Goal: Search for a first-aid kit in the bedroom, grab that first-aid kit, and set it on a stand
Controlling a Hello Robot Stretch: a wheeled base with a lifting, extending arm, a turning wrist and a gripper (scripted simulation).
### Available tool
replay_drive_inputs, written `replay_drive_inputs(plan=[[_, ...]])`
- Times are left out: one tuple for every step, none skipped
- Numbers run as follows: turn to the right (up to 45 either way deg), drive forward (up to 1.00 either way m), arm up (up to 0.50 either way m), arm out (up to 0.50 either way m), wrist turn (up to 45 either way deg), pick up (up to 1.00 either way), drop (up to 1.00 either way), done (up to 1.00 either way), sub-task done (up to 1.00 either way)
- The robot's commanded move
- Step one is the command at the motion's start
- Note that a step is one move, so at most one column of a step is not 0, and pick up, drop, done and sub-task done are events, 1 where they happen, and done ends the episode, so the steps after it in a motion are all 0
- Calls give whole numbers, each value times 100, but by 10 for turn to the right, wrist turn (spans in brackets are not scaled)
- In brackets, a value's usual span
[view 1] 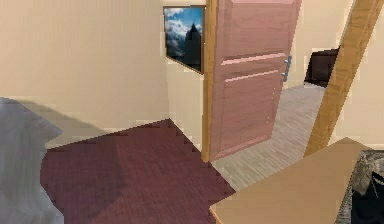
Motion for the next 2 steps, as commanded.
replay_drive_inputs(plan=[[0,0,0,0,450,0,0,0,0],[0,0,0,0,210,0,0,0,0]])
